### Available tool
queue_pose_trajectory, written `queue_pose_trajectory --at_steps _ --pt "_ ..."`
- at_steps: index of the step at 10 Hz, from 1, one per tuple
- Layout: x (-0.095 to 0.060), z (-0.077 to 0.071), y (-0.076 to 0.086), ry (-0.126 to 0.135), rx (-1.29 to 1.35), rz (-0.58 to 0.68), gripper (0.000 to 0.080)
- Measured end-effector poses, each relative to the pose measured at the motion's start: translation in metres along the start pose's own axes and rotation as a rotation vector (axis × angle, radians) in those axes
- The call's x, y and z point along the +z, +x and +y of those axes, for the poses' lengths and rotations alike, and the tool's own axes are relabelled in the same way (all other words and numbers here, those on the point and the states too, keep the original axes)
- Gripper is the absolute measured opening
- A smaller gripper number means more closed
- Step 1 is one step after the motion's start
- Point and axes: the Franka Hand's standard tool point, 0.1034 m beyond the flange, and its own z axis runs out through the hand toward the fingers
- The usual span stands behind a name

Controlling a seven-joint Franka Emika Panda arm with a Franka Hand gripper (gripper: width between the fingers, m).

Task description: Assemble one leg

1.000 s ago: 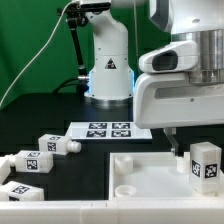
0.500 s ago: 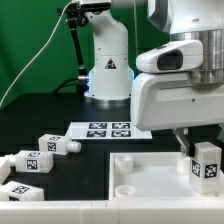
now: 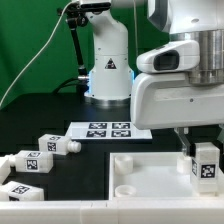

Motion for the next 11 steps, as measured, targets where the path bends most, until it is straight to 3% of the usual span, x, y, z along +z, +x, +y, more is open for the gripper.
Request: queue_pose_trajectory --at_steps 3,4,6,8,11 --pt "0.0004 -0.0003 0.0002 -0.003 0.406 0.008 0.0282" --pt "0.0004 0.0011 0.0007 0.005 0.523 0.004 0.0282" --pt "0.0001 0.0046 0.0008 0.045 0.786 -0.024 0.0282" --pt "0.0006 0.0027 -0.0023 0.014 1.027 -0.076 0.0282" --pt "0.0007 0.0028 -0.0023 0.015 1.006 -0.075 0.0283"
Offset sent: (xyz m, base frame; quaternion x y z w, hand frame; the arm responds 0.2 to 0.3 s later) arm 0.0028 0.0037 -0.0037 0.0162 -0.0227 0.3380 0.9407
